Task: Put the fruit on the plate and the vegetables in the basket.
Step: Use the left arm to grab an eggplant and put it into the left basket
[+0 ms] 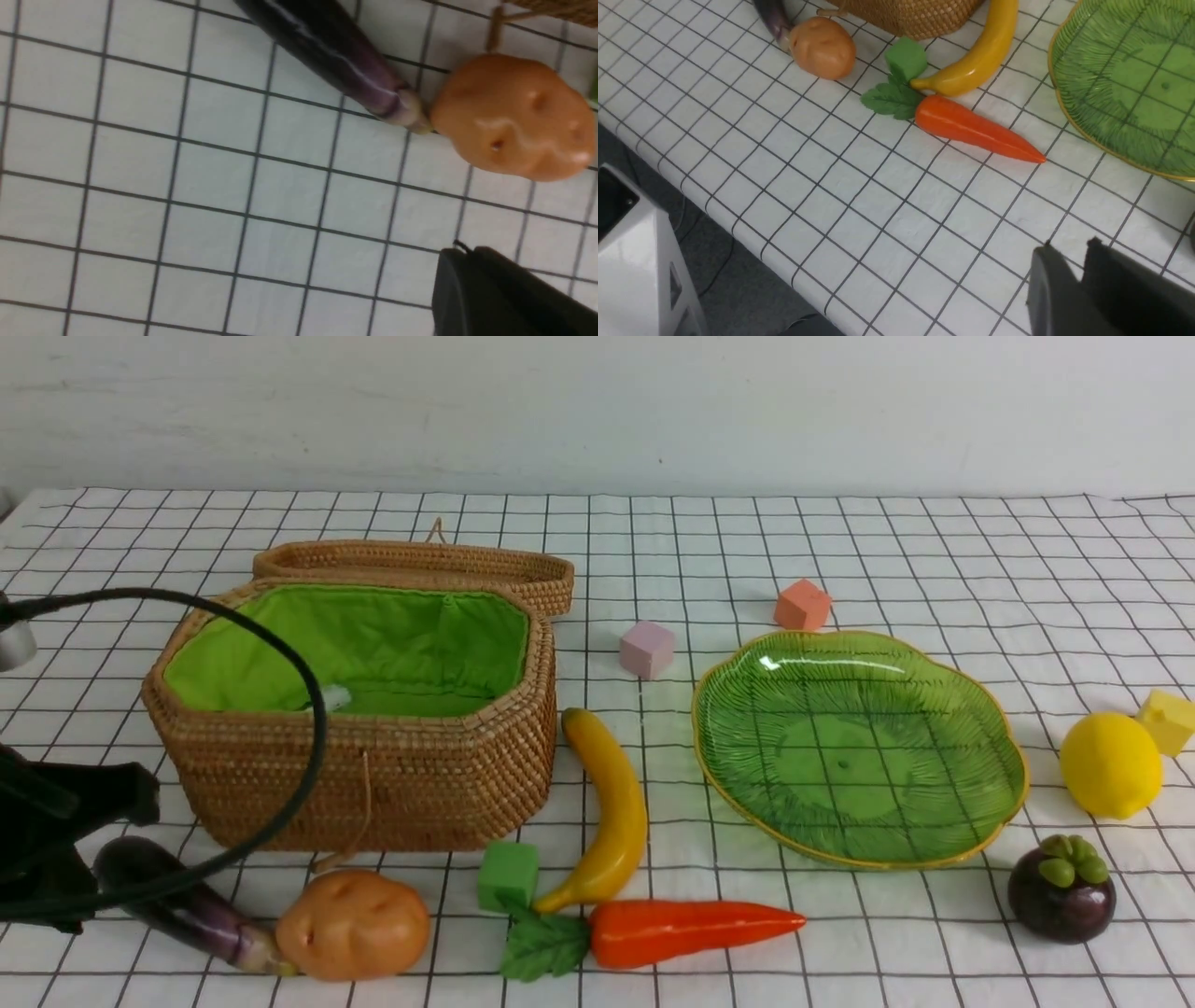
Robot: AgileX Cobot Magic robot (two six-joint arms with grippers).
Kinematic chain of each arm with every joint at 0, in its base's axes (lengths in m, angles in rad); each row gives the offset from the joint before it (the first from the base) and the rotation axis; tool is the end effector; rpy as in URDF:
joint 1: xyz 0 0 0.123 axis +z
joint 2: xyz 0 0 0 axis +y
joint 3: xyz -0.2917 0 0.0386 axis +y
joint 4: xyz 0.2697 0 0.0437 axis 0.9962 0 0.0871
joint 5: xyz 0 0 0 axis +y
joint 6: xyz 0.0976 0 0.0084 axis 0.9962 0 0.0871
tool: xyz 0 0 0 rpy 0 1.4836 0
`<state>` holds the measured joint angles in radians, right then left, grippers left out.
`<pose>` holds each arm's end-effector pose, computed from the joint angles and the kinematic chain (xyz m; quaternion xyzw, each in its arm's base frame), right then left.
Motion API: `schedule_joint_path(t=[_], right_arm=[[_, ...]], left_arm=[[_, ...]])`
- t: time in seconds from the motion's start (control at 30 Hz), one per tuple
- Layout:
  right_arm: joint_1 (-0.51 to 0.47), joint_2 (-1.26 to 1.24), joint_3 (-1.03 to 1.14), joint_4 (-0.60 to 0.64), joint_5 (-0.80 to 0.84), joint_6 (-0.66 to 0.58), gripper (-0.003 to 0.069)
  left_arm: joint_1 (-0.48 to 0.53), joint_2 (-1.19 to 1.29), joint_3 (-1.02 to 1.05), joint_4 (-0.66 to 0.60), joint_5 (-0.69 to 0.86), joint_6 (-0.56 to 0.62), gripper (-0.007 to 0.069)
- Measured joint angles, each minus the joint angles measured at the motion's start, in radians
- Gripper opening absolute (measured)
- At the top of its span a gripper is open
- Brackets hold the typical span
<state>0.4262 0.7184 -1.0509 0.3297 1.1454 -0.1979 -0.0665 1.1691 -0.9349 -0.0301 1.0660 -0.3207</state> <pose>0.0952 0.0750 0.4127 -0.2758 0.8564 0.2091 0.3832 0.2275 -0.0177 0.2947 -0.1295 0.9754 -0.0482 0.1719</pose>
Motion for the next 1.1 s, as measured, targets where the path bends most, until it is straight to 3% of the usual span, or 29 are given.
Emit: schedule_joint_path(t=[0.17,0.5,0.63,0.77,0.8,0.87,0.97,1.1], right_arm=[[0.000,0.000,-0.002,-0.039,-0.022,-0.001,0.0128],[0.000,0.000,-0.002,-0.049,-0.039,-0.003,0.0139],[0.000,0.000,-0.002,-0.049,-0.047,-0.003,0.0143],[0.000,0.000,-0.002,-0.049,-0.049,-0.003,0.0144],[0.000,0.000,-0.002,-0.049,-0.049,-0.003,0.0144],[0.000,0.000,-0.002,-0.049,-0.048,-0.003,0.0144],[0.000,0.000,-0.002,-0.049,-0.043,-0.003,0.0144],[0.000,0.000,-0.002,-0.046,-0.040,-0.003,0.0144]], left_arm=[[0.001,0.090,0.069,-0.024,-0.122,-0.005,-0.0013],[0.001,0.035,0.278,-0.049,-0.294,-0.052,-0.0005],[0.001,0.110,0.263,-0.026,-0.368,-0.120,0.0076],[0.001,0.200,0.215,0.021,-0.425,-0.198,0.0229],[0.001,0.225,0.195,0.024,-0.464,-0.226,0.0312],[0.001,0.238,0.183,0.030,-0.497,-0.243,0.0397],[0.001,0.258,0.177,0.043,-0.526,-0.263,0.0485],[0.001,0.301,0.177,0.077,-0.531,-0.296,0.0524]])
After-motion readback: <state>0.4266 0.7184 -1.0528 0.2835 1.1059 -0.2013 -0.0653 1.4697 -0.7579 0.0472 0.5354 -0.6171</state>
